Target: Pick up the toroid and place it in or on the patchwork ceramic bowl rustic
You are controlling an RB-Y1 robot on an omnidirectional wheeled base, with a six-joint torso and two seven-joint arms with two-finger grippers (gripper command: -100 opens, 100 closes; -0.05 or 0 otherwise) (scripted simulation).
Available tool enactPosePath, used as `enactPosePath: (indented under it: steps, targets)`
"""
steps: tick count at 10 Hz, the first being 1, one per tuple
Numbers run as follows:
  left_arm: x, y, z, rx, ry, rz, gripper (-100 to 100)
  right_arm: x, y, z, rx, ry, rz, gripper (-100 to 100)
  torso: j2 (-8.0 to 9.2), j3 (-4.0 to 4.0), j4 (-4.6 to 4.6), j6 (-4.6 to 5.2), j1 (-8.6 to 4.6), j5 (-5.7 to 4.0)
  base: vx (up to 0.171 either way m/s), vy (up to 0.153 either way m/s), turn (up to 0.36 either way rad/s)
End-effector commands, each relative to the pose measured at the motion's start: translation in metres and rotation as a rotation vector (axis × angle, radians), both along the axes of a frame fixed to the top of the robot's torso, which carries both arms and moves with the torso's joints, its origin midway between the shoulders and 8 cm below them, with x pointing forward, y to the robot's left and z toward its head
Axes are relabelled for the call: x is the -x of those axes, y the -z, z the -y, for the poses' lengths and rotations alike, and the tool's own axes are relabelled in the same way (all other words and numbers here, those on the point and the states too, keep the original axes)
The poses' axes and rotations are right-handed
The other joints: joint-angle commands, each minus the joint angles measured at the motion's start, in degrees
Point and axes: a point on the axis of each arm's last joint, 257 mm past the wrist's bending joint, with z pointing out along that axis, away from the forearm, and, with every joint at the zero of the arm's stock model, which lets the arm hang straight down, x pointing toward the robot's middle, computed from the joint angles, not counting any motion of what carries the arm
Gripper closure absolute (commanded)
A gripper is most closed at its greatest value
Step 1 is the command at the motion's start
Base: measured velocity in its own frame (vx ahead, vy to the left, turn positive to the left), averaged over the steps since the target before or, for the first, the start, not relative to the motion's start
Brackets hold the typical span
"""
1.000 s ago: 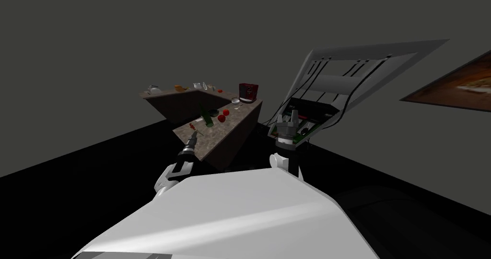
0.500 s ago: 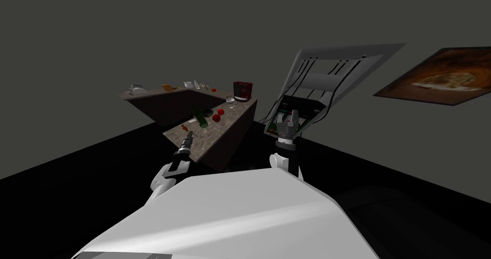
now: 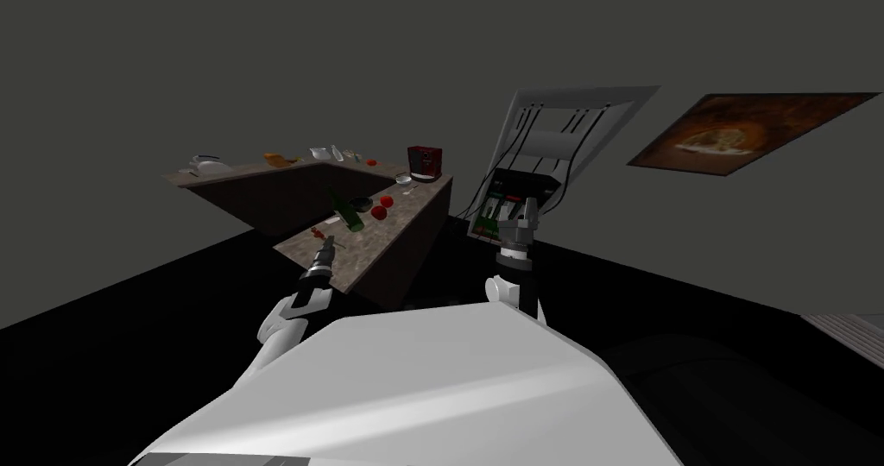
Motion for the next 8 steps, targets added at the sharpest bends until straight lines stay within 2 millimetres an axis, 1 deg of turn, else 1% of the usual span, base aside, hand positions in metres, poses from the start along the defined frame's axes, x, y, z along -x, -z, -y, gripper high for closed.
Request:
enactPosePath:
  steps: [1,2,3,4,8]
  targets:
    - [0.001,-0.002,-0.017,0.001,-0.025,0.002,-100,0.000,0.000,0.000,0.000,0.000,0.000,0,0.00,0.00,0.00,0.00,0.00,0.00,-0.040,-0.023,-0.108]
    - [0.001,-0.005,-0.028,0.002,-0.045,0.009,-100,0.000,0.000,0.000,0.000,0.000,0.000,0,-0.04,-0.02,-0.01,0.03,0.01,0.00,-0.056,-0.029,-0.220]
    - [0.002,-0.003,-0.023,0.002,-0.033,0.004,-100,0.000,0.000,0.000,0.000,0.000,0.000,0,-0.02,-0.02,0.00,0.05,-0.01,0.00,-0.026,-0.011,-0.043]
    - [0.001,-0.003,-0.024,0.002,-0.035,0.006,100,0.000,0.000,0.000,0.000,0.000,0.000,0,-0.09,-0.05,-0.02,-0.01,0.04,0.01,0.000,0.000,0.000]
    - [0.002,-0.003,-0.024,0.003,-0.035,0.006,100,0.000,0.000,0.000,0.000,0.000,0.000,0,-0.20,-0.12,-0.05,0.01,0.07,0.00,0.000,0.000,0.000]
